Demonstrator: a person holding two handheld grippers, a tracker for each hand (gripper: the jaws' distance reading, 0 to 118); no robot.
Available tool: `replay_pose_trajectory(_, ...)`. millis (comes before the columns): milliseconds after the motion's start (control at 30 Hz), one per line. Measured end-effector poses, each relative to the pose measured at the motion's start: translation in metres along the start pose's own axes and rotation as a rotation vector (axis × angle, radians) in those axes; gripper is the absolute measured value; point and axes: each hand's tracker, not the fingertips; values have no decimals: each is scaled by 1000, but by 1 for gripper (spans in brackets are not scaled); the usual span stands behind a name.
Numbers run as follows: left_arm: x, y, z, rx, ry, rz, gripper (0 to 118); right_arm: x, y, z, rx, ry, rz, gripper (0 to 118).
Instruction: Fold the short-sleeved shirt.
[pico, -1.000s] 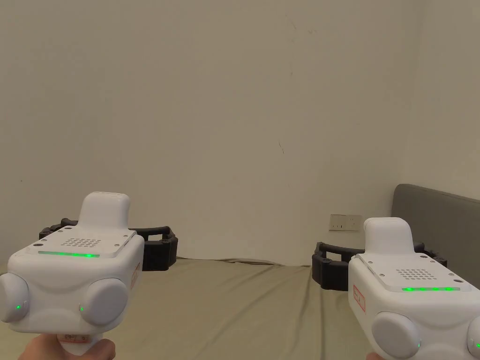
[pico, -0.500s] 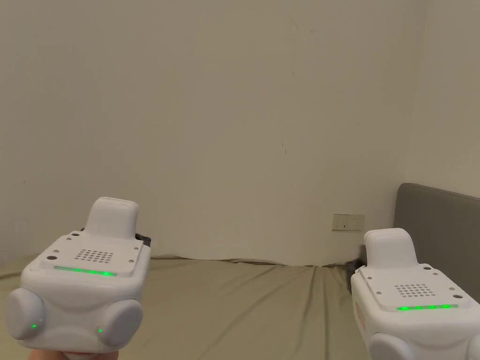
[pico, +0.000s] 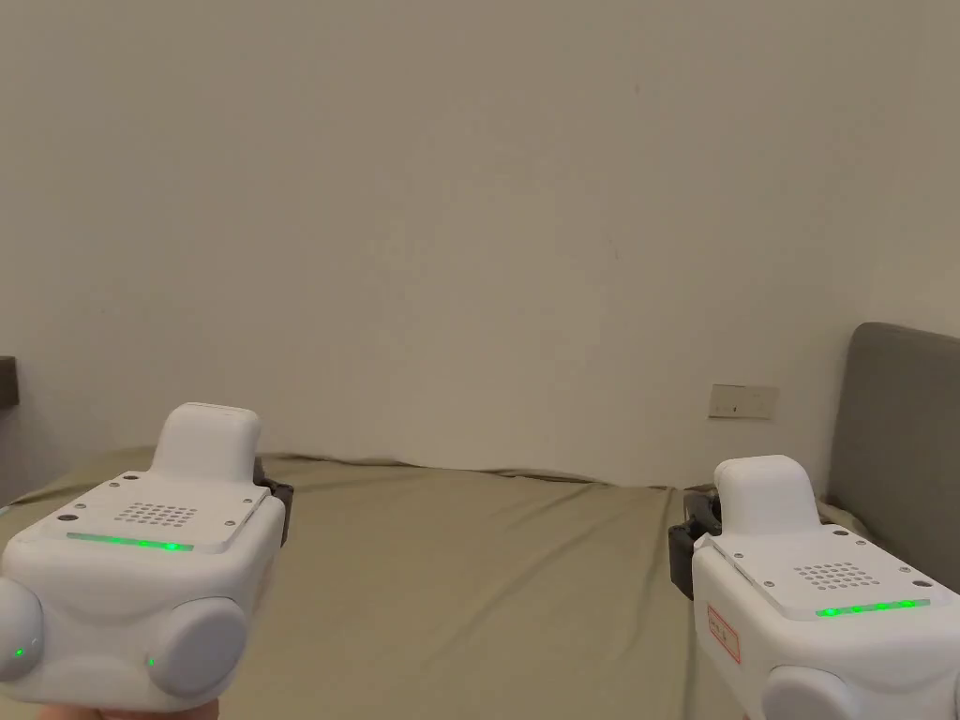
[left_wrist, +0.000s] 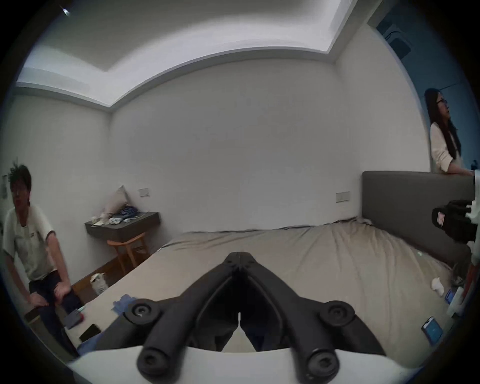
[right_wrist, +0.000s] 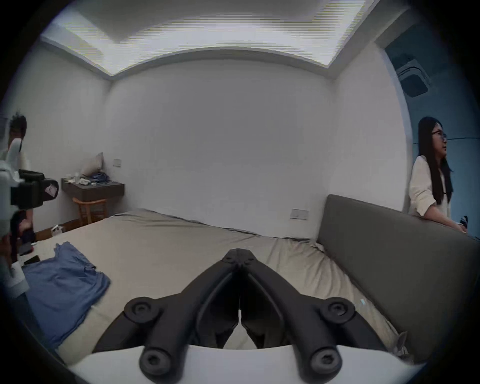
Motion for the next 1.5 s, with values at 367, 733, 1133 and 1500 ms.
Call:
replay_pose_trajectory(367,-175,-122,102,-292,441,55,0,-203,-38,-15,-98,503,-9,3)
replay_pose_trajectory(733,-224,-164,99,-382,398,137,26,-290,-60,-32,-169,626,38,3)
replay_pose_trajectory(1133,-172,-300,-128,-716,103,215,107,-274,-102,-130,-289,495,158,3)
replay_pose_trajectory(1500,-182,-352,-167,-766,238,113,2,-256,-158,-168,-391,488,119,3)
